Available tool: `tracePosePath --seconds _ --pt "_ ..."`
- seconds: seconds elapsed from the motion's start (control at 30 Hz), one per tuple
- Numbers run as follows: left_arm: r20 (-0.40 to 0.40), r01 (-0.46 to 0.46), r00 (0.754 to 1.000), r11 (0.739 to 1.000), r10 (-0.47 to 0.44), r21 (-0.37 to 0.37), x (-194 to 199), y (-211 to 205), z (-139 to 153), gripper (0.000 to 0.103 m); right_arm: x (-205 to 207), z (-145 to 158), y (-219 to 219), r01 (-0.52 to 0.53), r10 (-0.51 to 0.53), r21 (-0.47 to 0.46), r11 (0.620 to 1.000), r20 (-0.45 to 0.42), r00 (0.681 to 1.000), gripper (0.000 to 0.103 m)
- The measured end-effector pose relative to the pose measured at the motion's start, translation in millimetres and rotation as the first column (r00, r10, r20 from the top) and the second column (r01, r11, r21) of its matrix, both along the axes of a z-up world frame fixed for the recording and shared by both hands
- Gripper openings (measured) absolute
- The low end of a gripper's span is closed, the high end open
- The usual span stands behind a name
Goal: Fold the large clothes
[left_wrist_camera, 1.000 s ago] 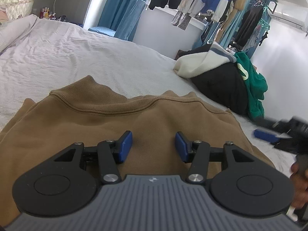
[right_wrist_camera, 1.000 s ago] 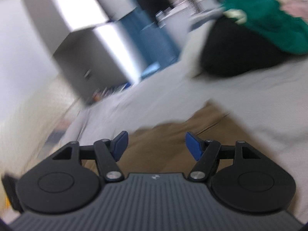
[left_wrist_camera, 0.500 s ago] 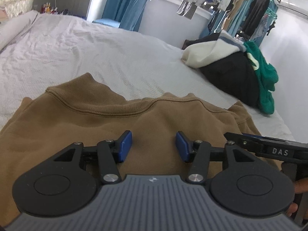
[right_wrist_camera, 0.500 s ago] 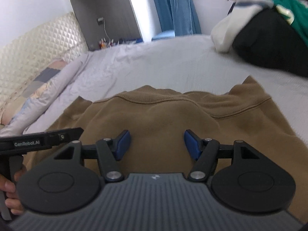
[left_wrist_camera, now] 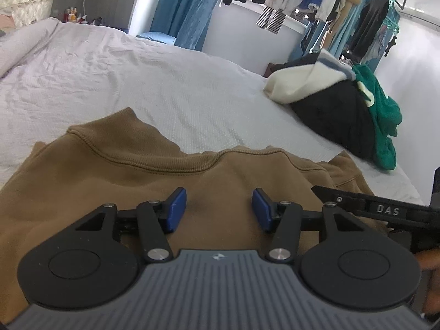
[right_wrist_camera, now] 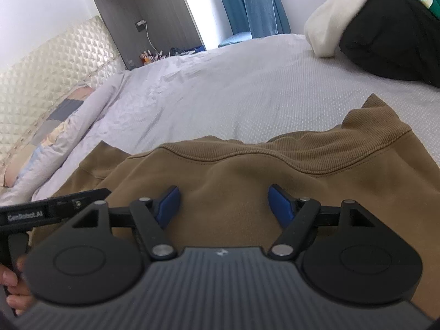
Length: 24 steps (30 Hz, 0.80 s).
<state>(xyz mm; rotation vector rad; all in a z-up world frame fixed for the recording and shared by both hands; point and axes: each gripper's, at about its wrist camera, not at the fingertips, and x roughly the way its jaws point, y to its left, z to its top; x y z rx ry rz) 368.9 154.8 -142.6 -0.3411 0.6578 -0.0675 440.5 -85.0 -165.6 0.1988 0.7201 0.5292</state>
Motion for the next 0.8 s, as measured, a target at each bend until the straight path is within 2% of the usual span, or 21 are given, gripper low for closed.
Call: tracePosePath --seconds 0.07,0.17,0.27,0.4,0.67,0.8 --pt "0.016 -0.008 1.0 1.0 0.008 0.016 -14 -3 10 0.06 -8 1 -6 0.01 -0.011 0.014 1.0 0.017 1.0 0.074" --pt "0.038 -0.049 0.998 0.999 0.05 -0.015 -39 4 18 0.06 -21 6 -10 0.037 -0.038 0.03 0.999 0.032 0.999 0.073" --pt "0.064 -0.089 0.994 0.996 0.089 0.009 -69 7 26 0.06 -38 17 -17 0.064 -0.066 0.042 0.997 0.053 0.996 0.072" --pt "0.049 -0.138 0.989 0.99 0.138 0.0 -95 13 31 0.06 -65 31 -28 0.098 -0.101 0.044 0.994 0.088 0.991 0.072" --pt "0.017 -0.189 0.982 0.982 0.189 0.026 -133 4 30 0.06 -122 43 -54 0.175 -0.185 0.134 0.975 0.067 0.98 0.072" --pt "-0.006 -0.206 0.978 0.978 0.206 0.026 -148 -3 26 0.06 -138 41 -69 0.22 -0.226 0.2 0.955 0.009 0.974 0.072"
